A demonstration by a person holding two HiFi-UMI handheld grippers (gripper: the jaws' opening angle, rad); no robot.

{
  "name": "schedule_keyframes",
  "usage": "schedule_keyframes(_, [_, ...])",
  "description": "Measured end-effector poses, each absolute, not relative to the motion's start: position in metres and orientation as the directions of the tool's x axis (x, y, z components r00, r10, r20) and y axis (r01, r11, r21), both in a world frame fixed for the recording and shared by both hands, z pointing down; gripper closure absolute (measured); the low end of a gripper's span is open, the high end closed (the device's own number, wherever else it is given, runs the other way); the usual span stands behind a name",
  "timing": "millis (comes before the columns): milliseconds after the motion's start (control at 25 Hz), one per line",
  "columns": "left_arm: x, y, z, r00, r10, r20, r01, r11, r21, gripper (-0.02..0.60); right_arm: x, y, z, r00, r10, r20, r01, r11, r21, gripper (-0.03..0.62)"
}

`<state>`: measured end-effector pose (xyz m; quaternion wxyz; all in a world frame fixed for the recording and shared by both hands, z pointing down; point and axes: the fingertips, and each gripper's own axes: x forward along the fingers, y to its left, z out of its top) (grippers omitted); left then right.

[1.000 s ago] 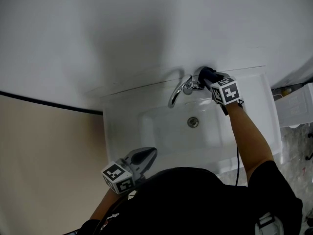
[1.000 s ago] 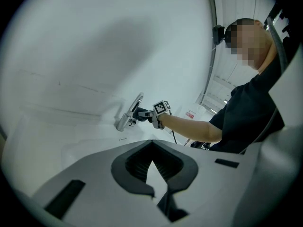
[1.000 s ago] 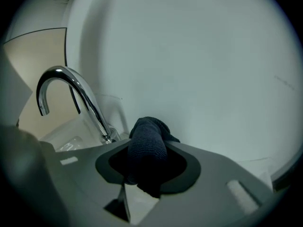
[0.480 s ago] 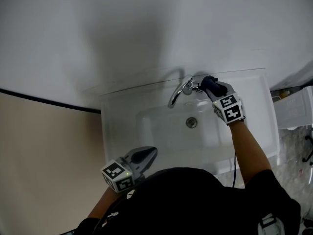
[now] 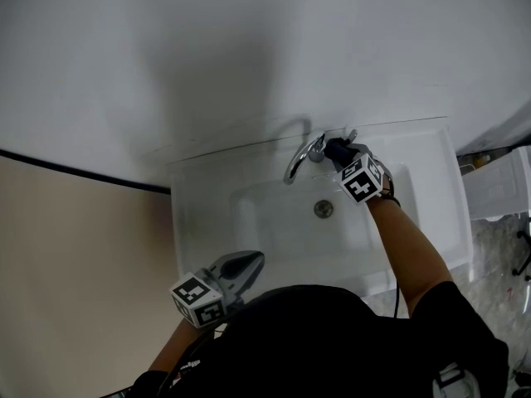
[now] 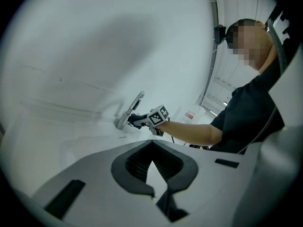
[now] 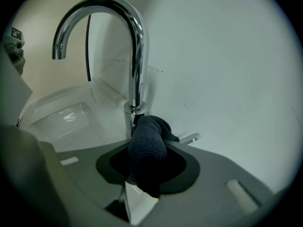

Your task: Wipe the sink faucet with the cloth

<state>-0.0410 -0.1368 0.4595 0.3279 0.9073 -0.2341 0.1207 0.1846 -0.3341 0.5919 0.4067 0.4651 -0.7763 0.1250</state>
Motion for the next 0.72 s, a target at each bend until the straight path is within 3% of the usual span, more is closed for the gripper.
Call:
schedule_keyframes(280, [-0.035,-0.135,0.458,0.868,-0.330,0.371,-0.490,-0.688,0.535,0.589,0.189,-0.317,0.607,-0.276,-0.554,0.785,-0.820,0.562,0.108,0.473])
schedule_keyframes(400, [-0.038,-0.132,0.459,0.869,-0.332,0.368,-0.490,-0.683,0.542,0.589,0.194,-0.314,0.589,-0.231,-0.566,0.792,-0.772,0.602,0.205,0.473])
schedule_keyframes(560, [-0.041,-0.132,0.460,0.868,-0.335,0.366,-0.492,-0.676,0.548,0.589,0.185,-0.347,0.550,-0.143,-0.636,0.758,-0.572,0.678,0.461,0.473])
schedule_keyframes(720, [-0.039,-0.129,0.462,0.873,-0.330,0.359,-0.484,-0.681,0.549,0.589,0.190,-0.359,0.584,0.019,-0.524,0.851,-0.366,0.789,0.494,0.471])
